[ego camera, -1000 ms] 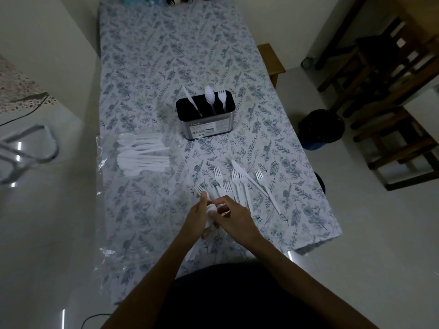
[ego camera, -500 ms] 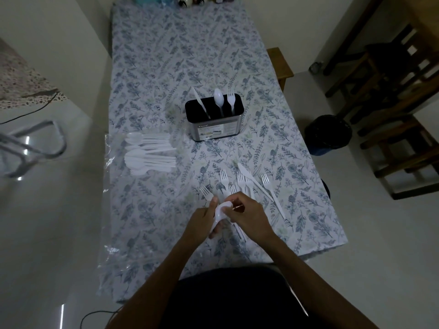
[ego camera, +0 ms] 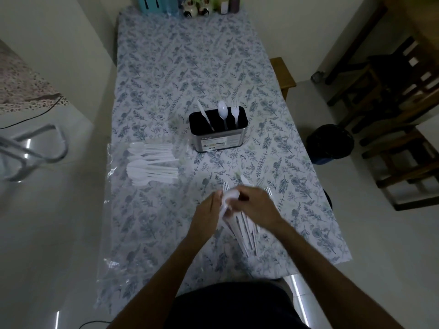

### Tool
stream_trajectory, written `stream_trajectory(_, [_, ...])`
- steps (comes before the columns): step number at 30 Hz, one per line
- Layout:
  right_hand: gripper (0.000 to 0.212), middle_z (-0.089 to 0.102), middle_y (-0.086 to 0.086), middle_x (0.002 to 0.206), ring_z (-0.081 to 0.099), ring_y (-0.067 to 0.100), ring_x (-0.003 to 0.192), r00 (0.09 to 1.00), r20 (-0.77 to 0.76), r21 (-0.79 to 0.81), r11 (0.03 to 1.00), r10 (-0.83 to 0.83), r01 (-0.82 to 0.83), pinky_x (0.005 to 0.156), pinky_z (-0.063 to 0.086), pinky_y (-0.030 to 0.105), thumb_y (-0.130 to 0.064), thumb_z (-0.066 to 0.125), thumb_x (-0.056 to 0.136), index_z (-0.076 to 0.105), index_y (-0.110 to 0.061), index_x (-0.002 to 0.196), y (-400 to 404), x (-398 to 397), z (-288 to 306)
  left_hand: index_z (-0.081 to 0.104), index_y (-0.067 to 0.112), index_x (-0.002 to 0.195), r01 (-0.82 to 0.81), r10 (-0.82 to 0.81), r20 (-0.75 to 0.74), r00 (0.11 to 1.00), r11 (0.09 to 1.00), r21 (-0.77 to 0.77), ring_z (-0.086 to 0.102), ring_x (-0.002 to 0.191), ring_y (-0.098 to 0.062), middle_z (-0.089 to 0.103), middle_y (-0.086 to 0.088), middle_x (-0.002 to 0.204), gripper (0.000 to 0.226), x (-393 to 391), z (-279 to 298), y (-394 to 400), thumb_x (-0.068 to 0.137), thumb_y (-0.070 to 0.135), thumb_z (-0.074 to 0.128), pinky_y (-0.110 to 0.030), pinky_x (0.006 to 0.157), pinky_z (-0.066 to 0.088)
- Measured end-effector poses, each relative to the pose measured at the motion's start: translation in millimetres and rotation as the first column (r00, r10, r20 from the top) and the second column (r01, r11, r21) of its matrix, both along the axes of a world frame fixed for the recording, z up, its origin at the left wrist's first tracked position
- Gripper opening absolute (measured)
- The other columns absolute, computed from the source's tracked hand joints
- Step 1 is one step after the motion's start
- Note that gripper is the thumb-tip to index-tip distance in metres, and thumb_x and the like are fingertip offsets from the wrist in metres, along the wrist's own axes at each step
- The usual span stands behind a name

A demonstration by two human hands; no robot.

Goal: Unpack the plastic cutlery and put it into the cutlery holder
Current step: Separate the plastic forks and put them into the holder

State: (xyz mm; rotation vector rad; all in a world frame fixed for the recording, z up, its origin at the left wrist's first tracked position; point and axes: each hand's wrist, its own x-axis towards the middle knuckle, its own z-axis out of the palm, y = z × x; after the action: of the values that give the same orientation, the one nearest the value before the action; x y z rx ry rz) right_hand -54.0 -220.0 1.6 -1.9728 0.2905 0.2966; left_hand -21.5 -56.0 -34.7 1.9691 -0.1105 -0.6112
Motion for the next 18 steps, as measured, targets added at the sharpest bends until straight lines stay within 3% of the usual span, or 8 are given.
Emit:
stream_trajectory(2, [0.022,0.076,-0.006,0.092,0.073,0.003,0.075,0.992,0.108,-0.065,0.996,0.061,-0.055,0.07,0.059,0.018,-0.02,0.072,0.092,0.073,-0.017,0.114,-24.0,39.0,32.8,0.065,0.029,0.09,0.078,-0.072,0.1,0.992,0.995,-0.064,0.059,0.061,-0.012,0.061,0.0,0.072,0.043,33.8,29.7,-6.6,0.106,0.053,0.033,-0.029,0.056,0.048])
stream_trajectory(5, [0.023,0.074,-0.011,0.089,0.072,0.004,0.079,0.959,0.212,-0.192,0.971,0.186,-0.145,0.072,0.056,0.016,-0.024,0.076,0.089,0.075,-0.021,0.112,-61.0,104.2,90.8,0.066,0.036,0.1,0.284,-0.259,0.22,0.941,0.954,-0.091,0.061,0.071,0.011,0.066,0.017,0.078,0.015,99.6,83.9,-13.1,0.104,0.031,0.053,-0.01,0.071,0.045])
stream_trajectory(7, [0.023,0.077,-0.007,0.093,0.073,0.008,0.088,0.922,0.242,-0.265,0.934,0.303,-0.238,0.081,0.058,0.023,-0.024,0.078,0.087,0.077,-0.022,0.11,-76.9,142.5,128.5,0.071,0.028,0.098,0.34,-0.304,0.254,0.918,0.933,-0.114,0.067,0.079,0.009,0.073,0.021,0.082,0.01,140.3,113.4,-18.2,0.095,0.019,0.07,-0.01,0.076,0.049])
stream_trajectory(9, [0.024,0.078,-0.002,0.099,0.074,0.01,0.093,0.9,0.22,-0.21,0.919,0.377,-0.334,0.084,0.058,0.021,-0.016,0.078,0.087,0.078,-0.017,0.111,-85.2,172.1,161.8,0.074,0.014,0.094,0.324,-0.286,0.2,0.937,0.925,-0.197,0.072,0.08,-0.001,0.078,0.014,0.083,0.013,172.8,138.2,-24.9,0.084,0.012,0.081,-0.017,0.075,0.056])
stream_trajectory(11, [0.023,0.079,0.0,0.104,0.074,0.012,0.096,0.866,0.2,-0.196,0.885,0.458,-0.422,0.085,0.058,0.021,-0.011,0.077,0.087,0.078,-0.014,0.11,-88.0,196.3,185.7,0.072,0.003,0.106,0.346,-0.318,0.156,0.935,0.914,-0.211,0.075,0.087,-0.014,0.08,0.001,0.092,0.032,198.8,154.0,-31.9,0.079,0.015,0.084,-0.028,0.076,0.061])
stream_trajectory(15, [0.025,0.079,0.001,0.103,0.074,0.013,0.097,0.82,0.154,-0.234,0.826,0.552,-0.512,0.082,0.057,0.021,-0.007,0.077,0.085,0.079,-0.013,0.109,-90.3,231.2,202.9,0.075,0.017,0.109,0.45,-0.438,0.108,0.892,0.882,-0.142,0.074,0.098,-0.022,0.079,-0.004,0.103,0.027,236.9,164.6,-42.1,0.083,0.02,0.082,-0.035,0.086,0.061])
stream_trajectory(18, [0.028,0.079,0.006,0.104,0.075,0.022,0.099,0.817,0.158,-0.212,0.827,0.555,-0.521,0.09,0.06,0.032,-0.003,0.077,0.083,0.078,-0.012,0.11,-98.0,247.0,196.3,0.077,0.018,0.106,0.48,-0.471,0.114,0.875,0.874,-0.074,0.074,0.091,-0.007,0.08,0.008,0.095,0.019,250.2,165.4,-50.7,0.088,0.02,0.079,-0.019,0.08,0.056])
